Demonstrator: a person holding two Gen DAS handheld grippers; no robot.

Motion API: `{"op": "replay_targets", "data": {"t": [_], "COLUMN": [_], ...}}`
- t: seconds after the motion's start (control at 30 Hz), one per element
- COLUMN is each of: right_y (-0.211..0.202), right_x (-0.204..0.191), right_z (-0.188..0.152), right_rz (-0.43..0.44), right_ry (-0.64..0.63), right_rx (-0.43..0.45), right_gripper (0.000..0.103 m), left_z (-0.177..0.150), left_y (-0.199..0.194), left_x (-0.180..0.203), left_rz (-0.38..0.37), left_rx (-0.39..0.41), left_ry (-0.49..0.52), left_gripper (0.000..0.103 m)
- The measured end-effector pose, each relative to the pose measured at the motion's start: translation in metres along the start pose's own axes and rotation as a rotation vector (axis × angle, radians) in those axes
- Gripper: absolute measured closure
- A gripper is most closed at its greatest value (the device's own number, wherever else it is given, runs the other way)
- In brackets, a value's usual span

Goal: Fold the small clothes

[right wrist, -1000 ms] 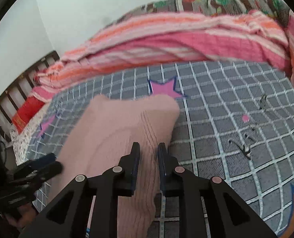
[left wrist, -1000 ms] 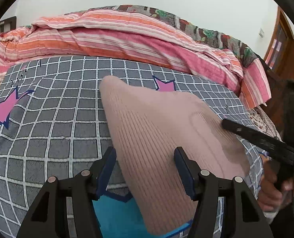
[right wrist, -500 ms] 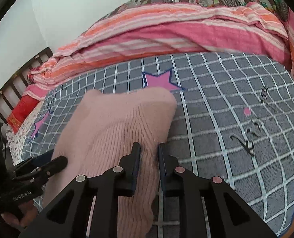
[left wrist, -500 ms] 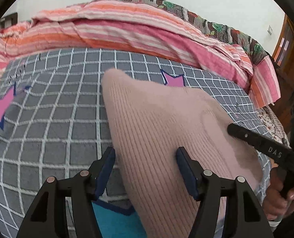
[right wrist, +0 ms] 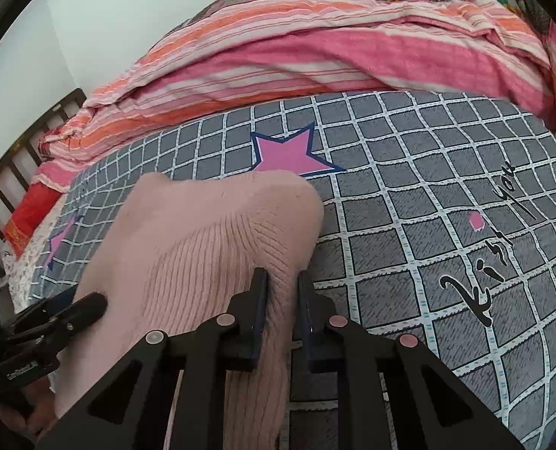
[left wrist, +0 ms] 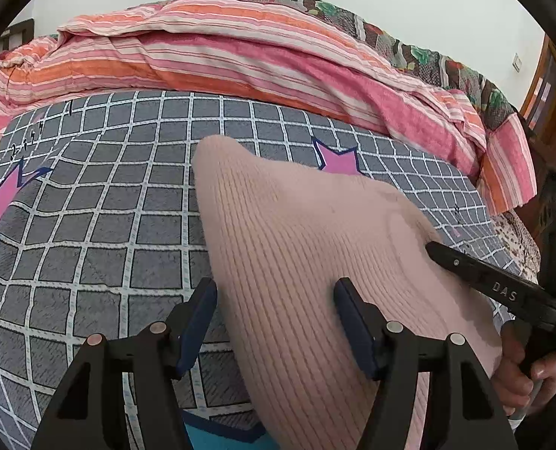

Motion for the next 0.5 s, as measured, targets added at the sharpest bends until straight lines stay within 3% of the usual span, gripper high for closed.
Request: {"op": "replay_targets", "data": {"t": [0.2, 0.37, 0.5], "right_y": [-0.013, 0.006, 0.009], "right_x": [-0.012, -0.006, -0.003], "right_z": [0.012, 0.002, 0.006], "right_rz": [0.044, -0.002, 0.03], "right_ry": [-0.006, -0.023, 0.01], "right_rx": [0.041, 0.012, -0.017], "right_gripper": [0.083, 0.083, 0.083], "left_z": [0.01, 0.007, 0.014], "left_y": [0.006, 0.019, 0.023], "left_x": [-0.011, -0.015, -0.018], "left_rz": [0.023, 0.017, 0.005], "left_rx": [-0.001, -0.014, -0.011], "left_ry": [-0.019, -0.026, -0.041], "left_gripper": [0.039, 0.035, 0.035]}}
Point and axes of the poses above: each gripper's, at about its wrist camera, not at the fingertips, and y roughly the way its jaws point, x to its right, z to its top, the point moved 10 cm from there along y, roughly the way its jaws point, and after that the axes turned 9 degrees about y, right-handed, at the moved point
